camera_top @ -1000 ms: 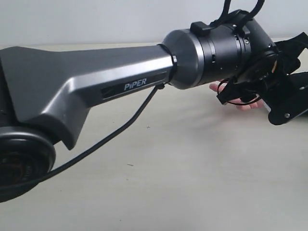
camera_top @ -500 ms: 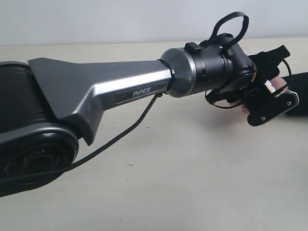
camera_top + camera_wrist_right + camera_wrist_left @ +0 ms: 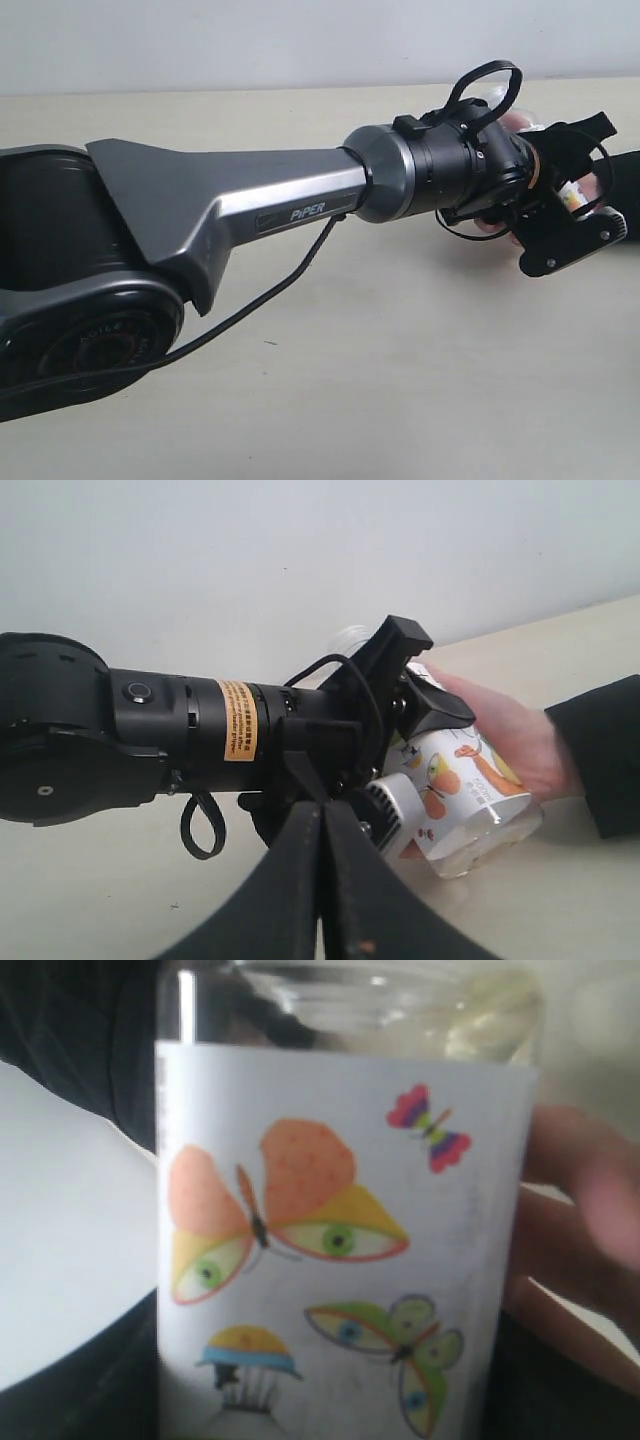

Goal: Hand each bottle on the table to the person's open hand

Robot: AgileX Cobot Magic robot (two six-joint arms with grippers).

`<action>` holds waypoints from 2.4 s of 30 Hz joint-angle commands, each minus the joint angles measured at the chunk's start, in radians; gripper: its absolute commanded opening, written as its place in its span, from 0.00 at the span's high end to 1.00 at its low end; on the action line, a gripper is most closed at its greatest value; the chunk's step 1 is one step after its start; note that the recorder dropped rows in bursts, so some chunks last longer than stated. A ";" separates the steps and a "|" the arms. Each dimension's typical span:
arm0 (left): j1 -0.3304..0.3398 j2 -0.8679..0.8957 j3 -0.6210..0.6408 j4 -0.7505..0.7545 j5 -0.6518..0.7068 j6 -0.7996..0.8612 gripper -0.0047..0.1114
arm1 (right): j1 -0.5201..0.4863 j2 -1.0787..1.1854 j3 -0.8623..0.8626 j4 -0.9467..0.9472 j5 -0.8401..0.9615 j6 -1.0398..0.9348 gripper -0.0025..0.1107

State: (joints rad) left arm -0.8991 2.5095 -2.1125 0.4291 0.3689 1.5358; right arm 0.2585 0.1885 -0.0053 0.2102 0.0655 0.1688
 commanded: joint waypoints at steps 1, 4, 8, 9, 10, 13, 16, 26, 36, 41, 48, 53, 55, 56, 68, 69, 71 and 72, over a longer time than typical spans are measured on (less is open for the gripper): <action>-0.003 -0.002 -0.007 0.001 0.002 0.004 0.96 | -0.003 -0.002 0.005 -0.008 -0.005 0.000 0.98; -0.003 -0.002 -0.007 0.001 0.002 -0.003 0.85 | -0.003 -0.002 0.005 -0.008 -0.005 0.000 0.98; -0.003 -0.002 -0.007 0.001 0.002 -0.003 0.52 | -0.003 -0.002 0.005 -0.008 -0.005 0.000 0.98; -0.003 -0.002 -0.007 0.001 0.002 -0.003 0.41 | -0.003 -0.002 0.005 -0.008 -0.005 0.000 0.98; -0.003 -0.002 -0.007 -0.002 0.002 -0.003 0.32 | -0.003 -0.002 0.005 -0.008 -0.005 0.000 0.98; -0.005 -0.002 -0.007 -0.025 0.002 -0.005 0.15 | -0.003 -0.002 0.005 -0.008 -0.005 0.000 0.98; -0.005 -0.002 -0.007 -0.025 0.002 -0.005 0.09 | -0.003 -0.002 0.005 -0.008 -0.005 0.000 0.98; -0.008 -0.053 -0.007 -0.023 0.060 -0.008 0.10 | -0.003 -0.002 0.005 -0.008 -0.005 0.000 0.98; -0.008 -0.137 -0.007 -0.013 0.357 -0.063 0.10 | -0.003 -0.002 0.005 -0.008 -0.005 0.000 0.98; -0.008 -0.195 -0.007 -0.013 0.463 -0.206 0.10 | -0.003 -0.002 0.005 -0.008 -0.005 0.000 0.98; -0.008 -0.313 -0.007 -0.023 0.658 -0.510 0.26 | -0.003 -0.002 0.005 -0.008 -0.005 0.000 0.98; -0.007 -0.375 -0.007 -0.028 0.777 -0.813 0.92 | -0.003 -0.002 0.005 -0.008 -0.005 0.000 0.98; -0.002 -0.397 -0.007 -0.084 0.825 -0.883 0.89 | -0.003 -0.002 0.005 -0.008 -0.005 0.000 0.98; 0.006 -0.406 -0.007 -0.113 0.844 -0.917 0.88 | -0.003 -0.002 0.005 -0.008 -0.005 0.000 0.98; 0.358 -0.893 0.725 -0.991 0.580 -0.847 0.88 | -0.003 -0.002 0.005 -0.008 -0.005 0.000 0.98; 0.364 -0.958 0.831 -1.077 0.471 -0.780 0.88 | -0.003 -0.002 0.005 -0.008 -0.005 0.000 0.98; 0.351 -1.151 1.165 -1.408 0.181 -0.507 0.88 | -0.003 -0.002 0.005 -0.008 -0.005 0.000 0.98; 0.340 -1.218 1.267 -1.560 0.107 -0.375 0.88 | -0.003 -0.002 0.005 -0.008 -0.005 0.000 0.98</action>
State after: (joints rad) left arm -0.5406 1.4363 -1.0722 -0.8055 0.6891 0.9058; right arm 0.2585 0.1885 -0.0053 0.2102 0.0655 0.1688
